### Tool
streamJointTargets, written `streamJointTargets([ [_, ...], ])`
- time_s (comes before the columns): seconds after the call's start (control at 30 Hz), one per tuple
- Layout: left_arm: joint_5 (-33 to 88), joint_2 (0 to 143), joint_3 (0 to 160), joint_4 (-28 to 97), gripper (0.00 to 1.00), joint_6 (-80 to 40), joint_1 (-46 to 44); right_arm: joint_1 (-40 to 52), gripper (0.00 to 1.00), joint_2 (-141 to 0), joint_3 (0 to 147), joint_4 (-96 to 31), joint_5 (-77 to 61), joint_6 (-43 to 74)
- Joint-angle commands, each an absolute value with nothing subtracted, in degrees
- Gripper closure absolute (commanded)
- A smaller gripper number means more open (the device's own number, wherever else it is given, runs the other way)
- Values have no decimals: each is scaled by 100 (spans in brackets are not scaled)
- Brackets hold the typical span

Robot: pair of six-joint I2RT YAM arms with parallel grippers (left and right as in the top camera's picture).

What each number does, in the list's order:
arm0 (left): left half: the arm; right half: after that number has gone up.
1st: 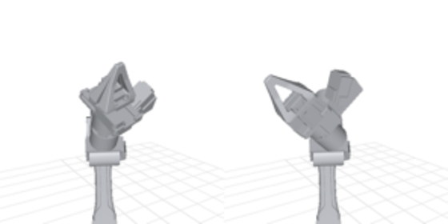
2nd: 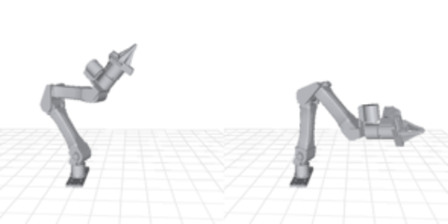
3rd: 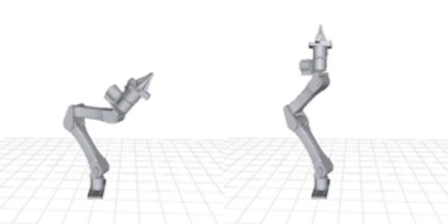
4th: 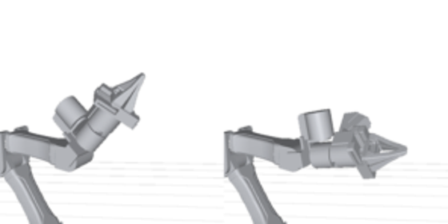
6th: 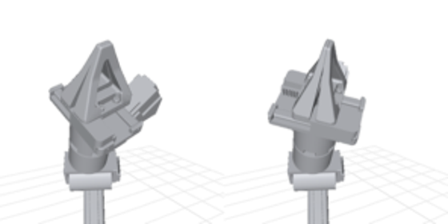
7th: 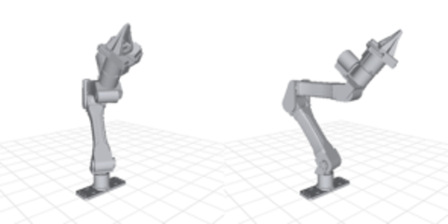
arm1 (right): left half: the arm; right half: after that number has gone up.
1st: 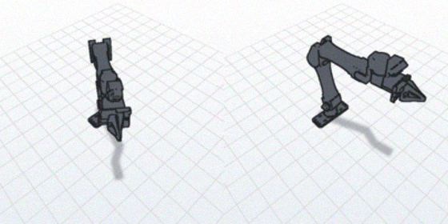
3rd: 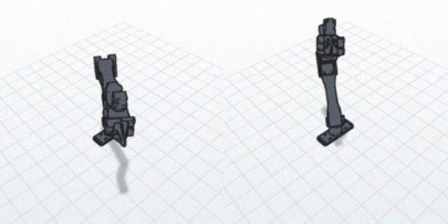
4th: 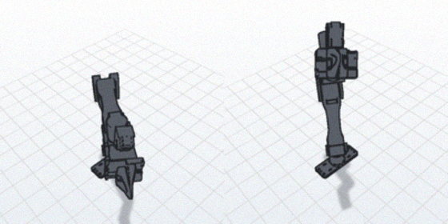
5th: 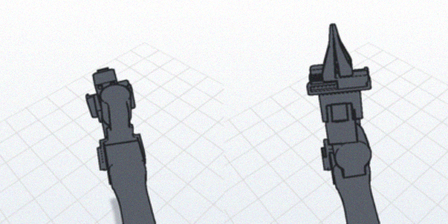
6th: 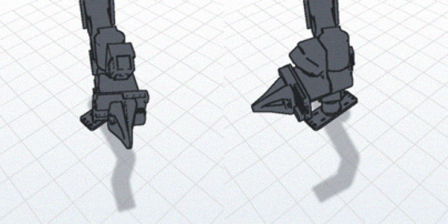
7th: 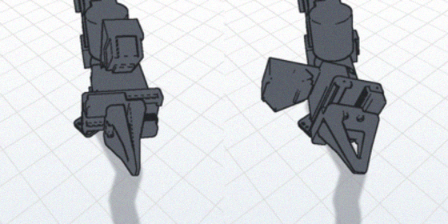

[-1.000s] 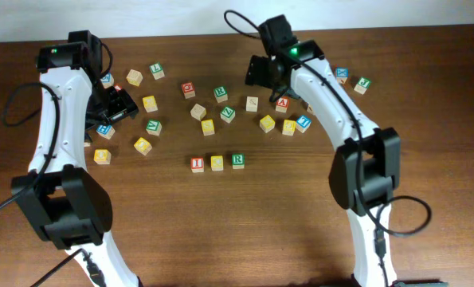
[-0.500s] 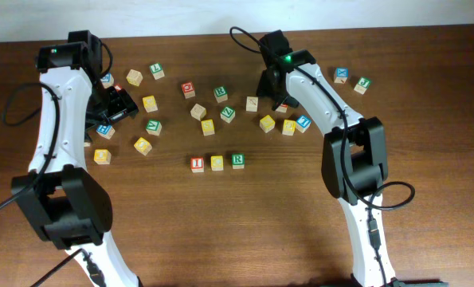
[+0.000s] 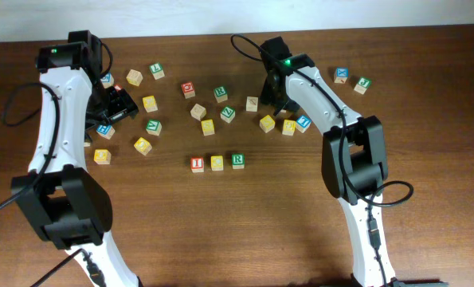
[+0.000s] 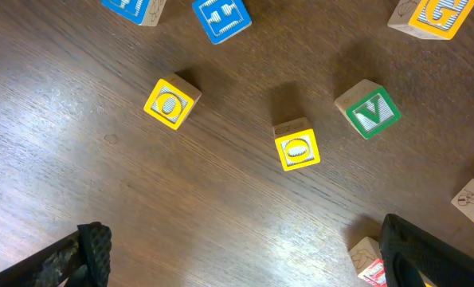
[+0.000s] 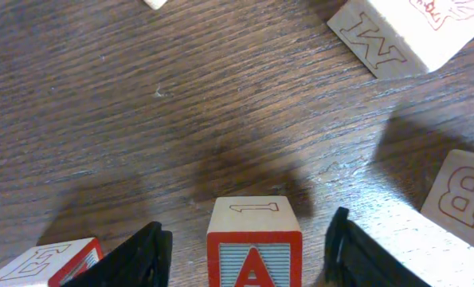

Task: Spell out ICRA
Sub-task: 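Lower the right gripper onto the red A block and close on it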

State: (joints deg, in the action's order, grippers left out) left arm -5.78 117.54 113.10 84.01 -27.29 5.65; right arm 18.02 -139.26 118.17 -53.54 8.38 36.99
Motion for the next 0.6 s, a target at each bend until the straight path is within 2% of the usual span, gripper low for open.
streamJointTargets([
  [0.0,-541,11710,11340,8405,1,-2740,591,1761,49,-14000,11773,-5387,950,3642],
  [0.1,-541,11710,11340,8405,1,-2740,591,1761,57,-14000,11773,-5395,950,3642],
  [0.3,-541,11710,11340,8407,1,-2740,591,1761,57,-14000,11773,-5389,961,3474],
  [0.43,-541,11710,11340,8405,1,-2740,591,1761,63,-14000,11716,-5365,974,3459],
  [0.57,-541,11710,11340,8407,1,-2740,591,1758,63,-14000,11590,-5284,976,3227],
])
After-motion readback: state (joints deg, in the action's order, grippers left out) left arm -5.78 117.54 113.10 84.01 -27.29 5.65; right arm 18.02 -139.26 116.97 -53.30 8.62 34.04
